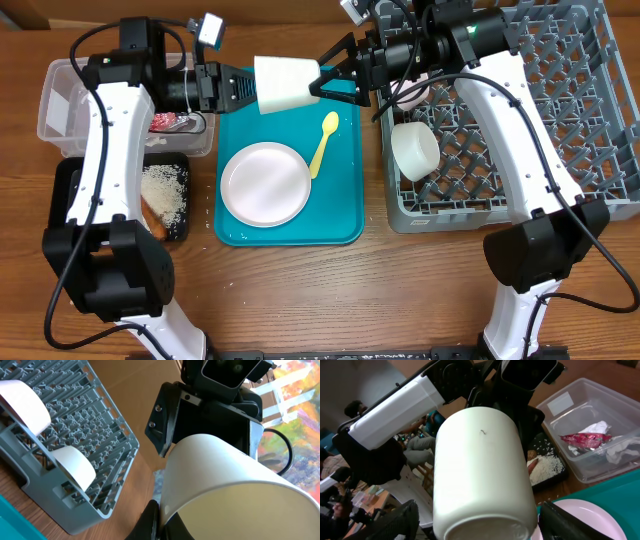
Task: Sort waste into correct bins and load items into the dishwasher
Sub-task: 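Hand the paper cup from the left gripper to the right gripper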
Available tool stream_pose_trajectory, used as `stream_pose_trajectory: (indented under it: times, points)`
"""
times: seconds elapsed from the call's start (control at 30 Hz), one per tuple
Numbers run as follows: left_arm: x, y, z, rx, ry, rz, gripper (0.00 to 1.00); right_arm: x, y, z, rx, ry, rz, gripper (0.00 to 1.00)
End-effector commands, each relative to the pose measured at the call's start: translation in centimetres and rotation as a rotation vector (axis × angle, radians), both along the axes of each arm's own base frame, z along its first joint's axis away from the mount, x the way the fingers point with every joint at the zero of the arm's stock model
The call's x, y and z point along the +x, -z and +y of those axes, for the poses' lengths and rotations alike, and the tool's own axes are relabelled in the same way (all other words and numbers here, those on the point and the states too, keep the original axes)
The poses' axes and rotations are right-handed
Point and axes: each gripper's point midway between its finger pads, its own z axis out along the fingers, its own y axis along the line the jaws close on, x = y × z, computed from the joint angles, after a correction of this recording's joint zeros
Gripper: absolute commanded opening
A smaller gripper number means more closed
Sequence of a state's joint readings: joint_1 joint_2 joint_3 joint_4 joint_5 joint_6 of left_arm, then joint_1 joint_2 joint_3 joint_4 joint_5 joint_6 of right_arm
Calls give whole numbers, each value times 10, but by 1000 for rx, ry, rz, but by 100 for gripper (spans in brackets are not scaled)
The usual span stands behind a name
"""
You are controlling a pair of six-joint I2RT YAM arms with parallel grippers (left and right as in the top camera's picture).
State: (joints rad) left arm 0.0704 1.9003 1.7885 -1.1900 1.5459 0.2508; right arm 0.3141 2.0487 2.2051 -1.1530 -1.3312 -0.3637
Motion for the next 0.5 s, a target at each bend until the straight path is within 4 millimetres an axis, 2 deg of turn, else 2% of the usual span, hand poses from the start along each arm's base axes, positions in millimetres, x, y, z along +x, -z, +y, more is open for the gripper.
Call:
stream_pose_trajectory:
  times: [0.0,0.27,0.47]
  points:
    - [-4,-13,-5,-28,23,-64,4,-12,-6,10,24,-44,-17,77]
    - [-4,-13,-5,-28,23,-64,4,-18,-4,20,12,-60,-25,67]
    - [-4,-13,-5,-27,22,-63,4,-19,-4,21,12,-64,-26,54]
